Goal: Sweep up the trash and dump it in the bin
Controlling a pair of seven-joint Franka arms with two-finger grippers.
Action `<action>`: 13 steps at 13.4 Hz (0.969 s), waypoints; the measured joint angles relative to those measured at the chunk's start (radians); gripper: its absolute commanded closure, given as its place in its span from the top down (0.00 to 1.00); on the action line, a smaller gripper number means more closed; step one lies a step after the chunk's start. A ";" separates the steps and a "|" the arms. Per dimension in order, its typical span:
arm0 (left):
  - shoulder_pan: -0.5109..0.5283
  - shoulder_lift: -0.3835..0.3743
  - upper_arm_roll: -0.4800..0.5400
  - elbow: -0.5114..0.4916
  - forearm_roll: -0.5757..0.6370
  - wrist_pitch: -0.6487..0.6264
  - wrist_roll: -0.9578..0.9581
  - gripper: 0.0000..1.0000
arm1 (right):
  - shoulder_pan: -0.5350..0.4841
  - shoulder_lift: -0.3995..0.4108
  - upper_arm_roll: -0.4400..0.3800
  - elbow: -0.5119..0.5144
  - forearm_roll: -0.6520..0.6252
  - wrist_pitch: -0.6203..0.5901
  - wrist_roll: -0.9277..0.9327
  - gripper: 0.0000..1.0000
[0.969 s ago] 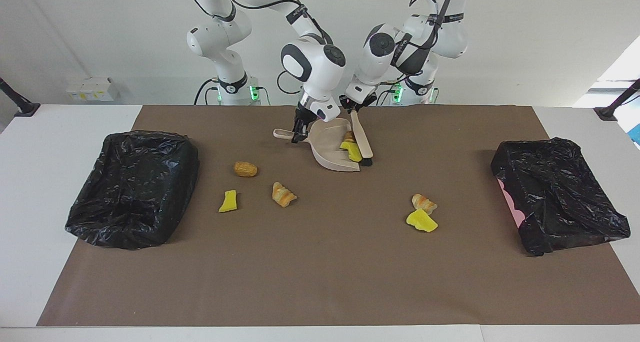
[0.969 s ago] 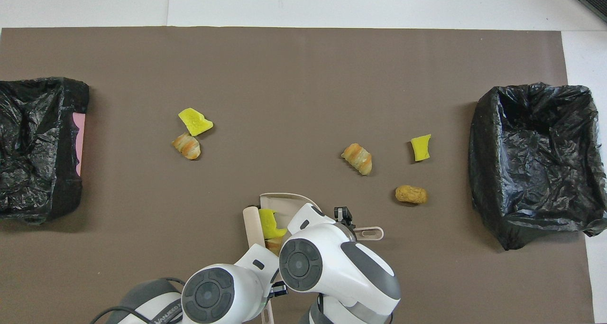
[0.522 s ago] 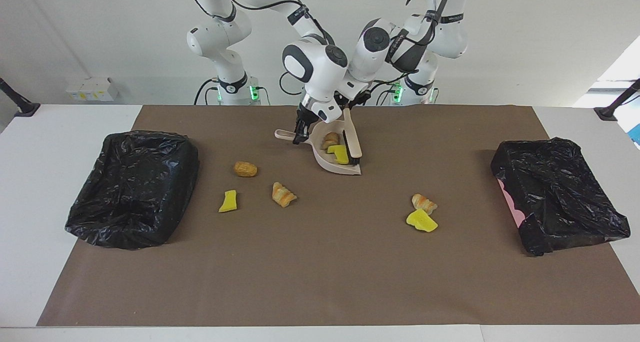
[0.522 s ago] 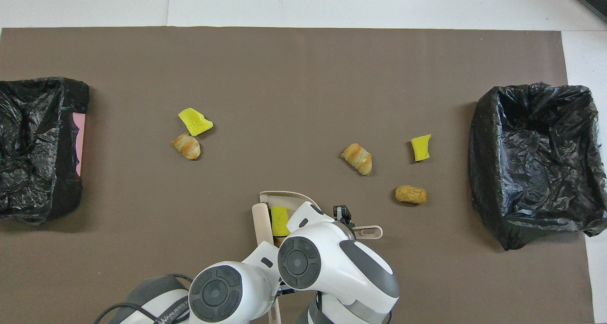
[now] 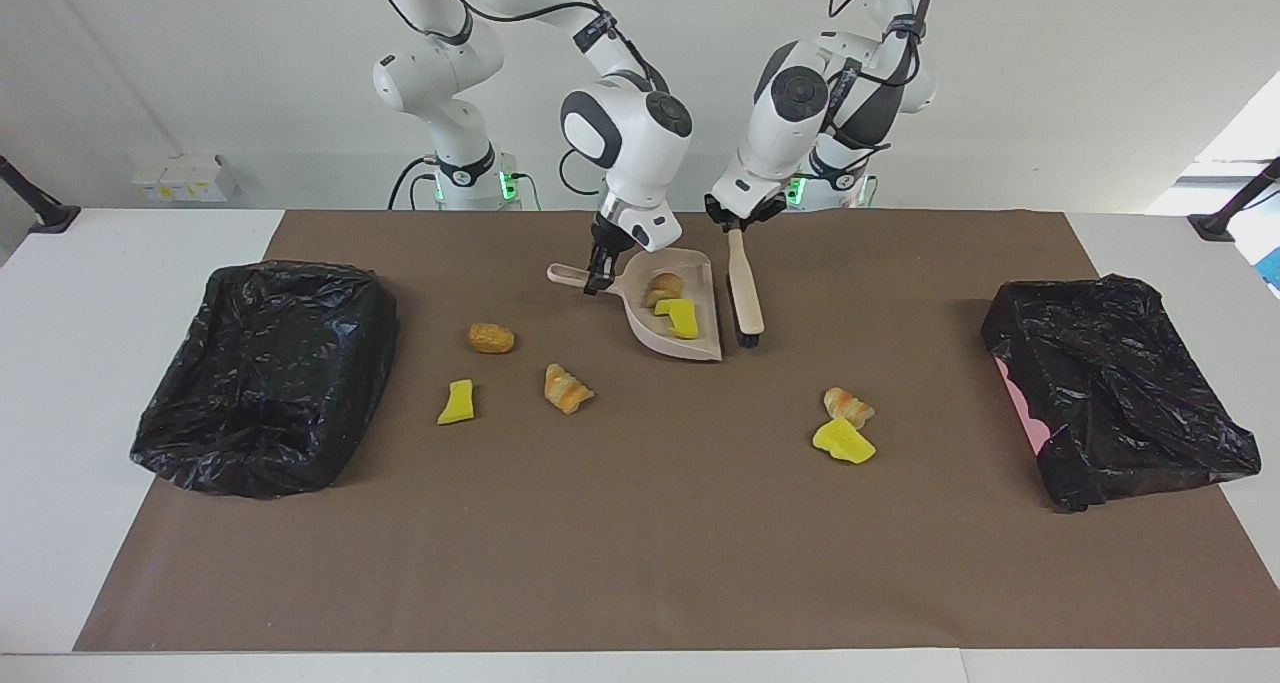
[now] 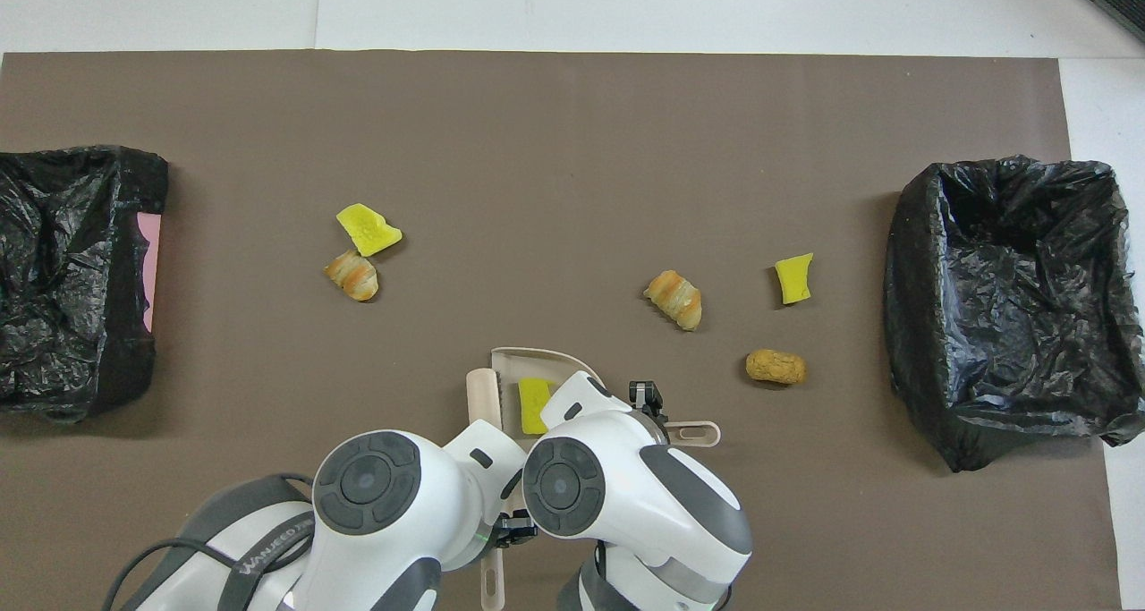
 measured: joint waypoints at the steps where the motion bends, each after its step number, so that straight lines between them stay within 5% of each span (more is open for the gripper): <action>1: 0.043 0.017 0.001 0.019 0.024 0.001 0.062 0.00 | -0.007 0.015 0.000 0.025 0.000 0.000 0.000 0.00; 6: 0.231 0.153 0.005 0.191 0.165 0.002 0.309 0.00 | -0.046 0.093 -0.001 0.147 0.003 -0.005 0.000 0.00; 13: 0.441 0.295 0.006 0.355 0.269 0.005 0.651 0.00 | -0.040 0.275 0.000 0.407 0.021 -0.194 0.041 0.00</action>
